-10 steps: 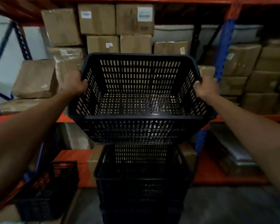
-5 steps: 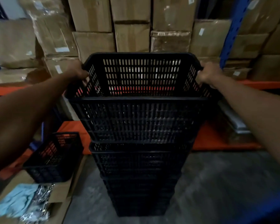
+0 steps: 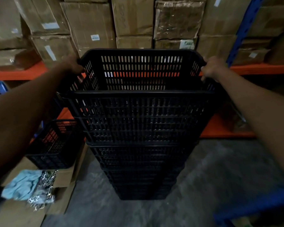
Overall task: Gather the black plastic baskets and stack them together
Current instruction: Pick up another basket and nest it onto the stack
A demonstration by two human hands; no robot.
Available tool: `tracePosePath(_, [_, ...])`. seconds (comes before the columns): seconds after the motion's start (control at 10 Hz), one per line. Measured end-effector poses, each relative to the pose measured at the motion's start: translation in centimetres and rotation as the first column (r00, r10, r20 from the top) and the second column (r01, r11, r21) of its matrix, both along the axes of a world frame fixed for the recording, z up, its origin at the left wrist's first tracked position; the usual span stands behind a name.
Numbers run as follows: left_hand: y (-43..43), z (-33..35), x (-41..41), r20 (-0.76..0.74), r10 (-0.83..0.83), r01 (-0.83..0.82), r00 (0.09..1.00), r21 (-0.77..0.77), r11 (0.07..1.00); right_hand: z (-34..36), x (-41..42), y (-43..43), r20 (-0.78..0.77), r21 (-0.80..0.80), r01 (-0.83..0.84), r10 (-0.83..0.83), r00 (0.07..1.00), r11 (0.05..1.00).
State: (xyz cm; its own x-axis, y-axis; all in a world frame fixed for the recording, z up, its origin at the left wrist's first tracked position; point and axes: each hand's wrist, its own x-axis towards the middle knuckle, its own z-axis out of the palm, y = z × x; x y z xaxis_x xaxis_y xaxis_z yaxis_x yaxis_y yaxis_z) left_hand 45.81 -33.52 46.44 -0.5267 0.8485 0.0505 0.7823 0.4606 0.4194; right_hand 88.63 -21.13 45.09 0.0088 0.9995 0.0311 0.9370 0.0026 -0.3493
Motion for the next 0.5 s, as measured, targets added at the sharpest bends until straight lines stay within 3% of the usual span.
tracePosePath(0.1, [-0.2,0.1,-0.2,-0.129,-0.038,0.038,0.991,-0.003,0.999,-0.2,-0.4,-0.4,0.174,0.03,-0.029,0.024,0.984,0.999])
tracePosePath(0.2, [-0.6,0.3,-0.1,-0.205,-0.06,0.064,0.977,0.009,0.998,-0.6,-0.4,-0.1,0.129,0.001,-0.066,0.065,0.989,0.998])
tracePosePath(0.3, [-1.1,0.3,-0.2,-0.221,-0.103,0.112,0.97,0.031,0.993,0.3,0.3,0.5,0.109,-0.216,-0.168,0.195,0.975,0.962])
tracePosePath(0.4, [-1.6,0.3,-1.0,-0.238,-0.243,0.233,0.94,-0.071,0.97,0.8,1.1,0.7,0.17,-0.296,-0.176,0.233,0.958,0.939])
tracePosePath(0.5, [-2.0,-0.5,-1.3,-0.321,-0.308,0.316,0.895,-0.029,0.948,-0.5,1.1,-0.5,0.168,-0.127,-0.277,0.296,0.94,0.952])
